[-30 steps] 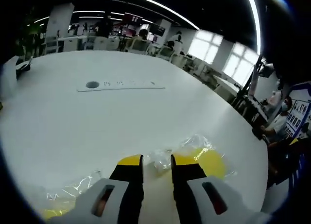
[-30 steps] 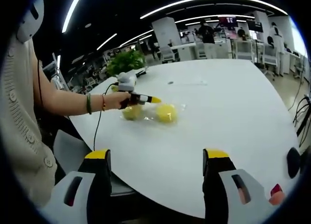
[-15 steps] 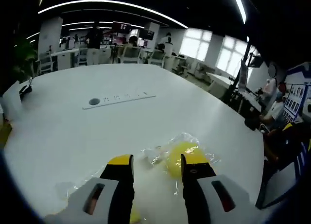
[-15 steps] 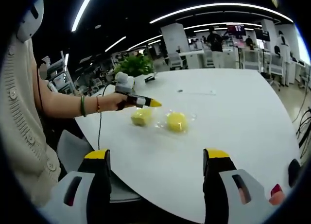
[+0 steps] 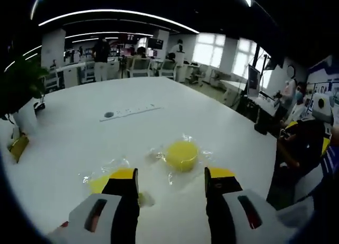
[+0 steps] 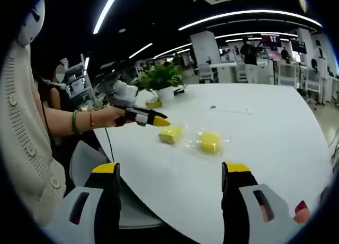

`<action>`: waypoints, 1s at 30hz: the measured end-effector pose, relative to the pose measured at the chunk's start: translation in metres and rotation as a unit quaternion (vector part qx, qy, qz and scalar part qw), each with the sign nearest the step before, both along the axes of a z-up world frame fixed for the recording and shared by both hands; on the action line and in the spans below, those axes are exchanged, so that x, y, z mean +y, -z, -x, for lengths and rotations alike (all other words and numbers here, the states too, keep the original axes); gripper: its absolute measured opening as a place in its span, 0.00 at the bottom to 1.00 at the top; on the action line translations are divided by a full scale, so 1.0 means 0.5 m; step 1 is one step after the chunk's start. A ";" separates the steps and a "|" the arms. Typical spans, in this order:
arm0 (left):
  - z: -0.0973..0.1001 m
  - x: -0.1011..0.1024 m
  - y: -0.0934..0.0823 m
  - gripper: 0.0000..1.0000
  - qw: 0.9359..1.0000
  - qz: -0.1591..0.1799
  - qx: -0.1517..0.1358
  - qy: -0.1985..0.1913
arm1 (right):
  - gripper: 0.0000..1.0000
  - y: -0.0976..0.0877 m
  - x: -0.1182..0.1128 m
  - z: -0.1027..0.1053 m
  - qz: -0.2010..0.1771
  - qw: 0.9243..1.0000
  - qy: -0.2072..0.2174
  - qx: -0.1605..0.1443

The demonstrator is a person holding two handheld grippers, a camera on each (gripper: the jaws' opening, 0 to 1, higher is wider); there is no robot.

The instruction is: Compare the silicone blocks by pressing each to a similar depth, holding the contact briefly, and releasing to observe deformation and rebound differences across the visible hardness samples.

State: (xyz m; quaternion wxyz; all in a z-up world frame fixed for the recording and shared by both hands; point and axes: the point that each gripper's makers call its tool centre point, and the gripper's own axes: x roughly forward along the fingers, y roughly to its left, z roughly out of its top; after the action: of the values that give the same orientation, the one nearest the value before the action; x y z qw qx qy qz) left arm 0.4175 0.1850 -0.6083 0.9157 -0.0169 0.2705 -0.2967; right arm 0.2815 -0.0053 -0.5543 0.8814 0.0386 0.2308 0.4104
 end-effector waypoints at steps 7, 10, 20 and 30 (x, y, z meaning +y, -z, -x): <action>0.076 0.040 -0.041 0.57 1.000 0.012 -0.007 -0.017 | 0.72 -0.003 0.018 0.006 -0.008 1.000 -0.012 -0.007; 0.103 0.061 -0.063 0.57 1.000 0.012 -0.016 -0.023 | 0.72 -0.004 0.026 0.007 -0.013 1.000 -0.015 -0.010; 0.172 0.155 -0.115 0.61 0.996 0.035 -0.036 -0.073 | 0.72 -0.011 0.047 0.013 -0.030 0.999 -0.011 -0.016; 0.250 0.220 -0.136 0.63 0.992 0.042 -0.046 -0.109 | 0.72 -0.005 0.043 0.016 -0.028 1.000 -0.008 -0.010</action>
State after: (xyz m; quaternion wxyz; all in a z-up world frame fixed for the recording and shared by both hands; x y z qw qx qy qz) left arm 0.2928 0.2952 -0.5402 0.9525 -0.0712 0.2119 -0.2070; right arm 0.2737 0.0163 -0.5519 0.8791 0.0570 0.2103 0.4240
